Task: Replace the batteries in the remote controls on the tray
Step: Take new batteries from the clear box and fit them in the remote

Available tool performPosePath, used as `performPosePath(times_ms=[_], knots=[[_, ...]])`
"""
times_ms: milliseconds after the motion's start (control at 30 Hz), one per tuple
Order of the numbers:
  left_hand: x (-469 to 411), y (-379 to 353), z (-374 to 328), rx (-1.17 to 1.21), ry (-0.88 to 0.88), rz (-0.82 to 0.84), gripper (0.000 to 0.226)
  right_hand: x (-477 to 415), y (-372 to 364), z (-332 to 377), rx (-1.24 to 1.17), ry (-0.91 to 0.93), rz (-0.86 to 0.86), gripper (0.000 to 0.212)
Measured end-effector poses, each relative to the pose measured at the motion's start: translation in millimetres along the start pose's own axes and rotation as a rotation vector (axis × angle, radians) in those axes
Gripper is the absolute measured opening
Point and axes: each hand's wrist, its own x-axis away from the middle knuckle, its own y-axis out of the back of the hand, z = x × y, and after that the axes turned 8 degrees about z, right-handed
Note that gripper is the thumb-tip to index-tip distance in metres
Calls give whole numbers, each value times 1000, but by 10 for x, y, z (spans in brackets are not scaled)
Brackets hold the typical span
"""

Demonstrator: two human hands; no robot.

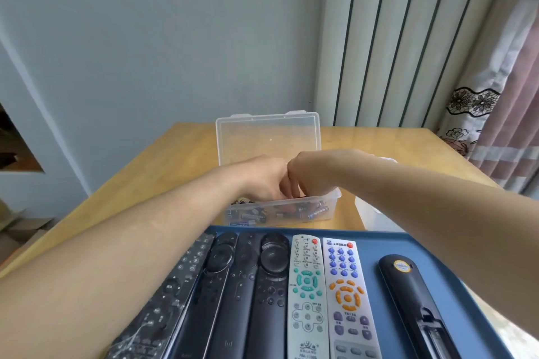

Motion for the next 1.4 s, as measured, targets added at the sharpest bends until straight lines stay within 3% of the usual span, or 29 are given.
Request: performPosePath(times_ms=[133, 300, 400, 567, 667, 767, 933, 1067, 1267, 1400], knots=[[-108, -22, -22, -9, 27, 40, 38, 7, -5, -18, -10, -13, -15, 22], [-110, -6, 49, -114, 71, 53, 17, -46, -8, -30, 47, -25, 14, 12], [-78, 49, 63, -146, 102, 97, 16, -88, 18, -4, 112, -69, 97, 28], [-53, 95, 113, -92, 91, 94, 12, -162, 64, 38, 193, -64, 141, 19], [-82, 66, 108, -67, 84, 60, 7, -183, 65, 54, 228, -42, 153, 26], [-111, 24, 101, -47, 64, 18, 4, -205, 44, 44, 220, 8, 109, 7], [-95, 22, 140, 36, 47, 25, 12, -209, 28, -20, 125, 36, 58, 25], [-59, 40, 129, 107, 28, 1, 13, -169, 0, -190, -254, 35, -34, 13], [159, 123, 94, 960, -94, -289, 22, 124, -159, -409, -1303, 147, -271, 5], [275, 27, -79, 946, -131, -445, 24, 313, -217, -301, -1540, 254, -335, 14]])
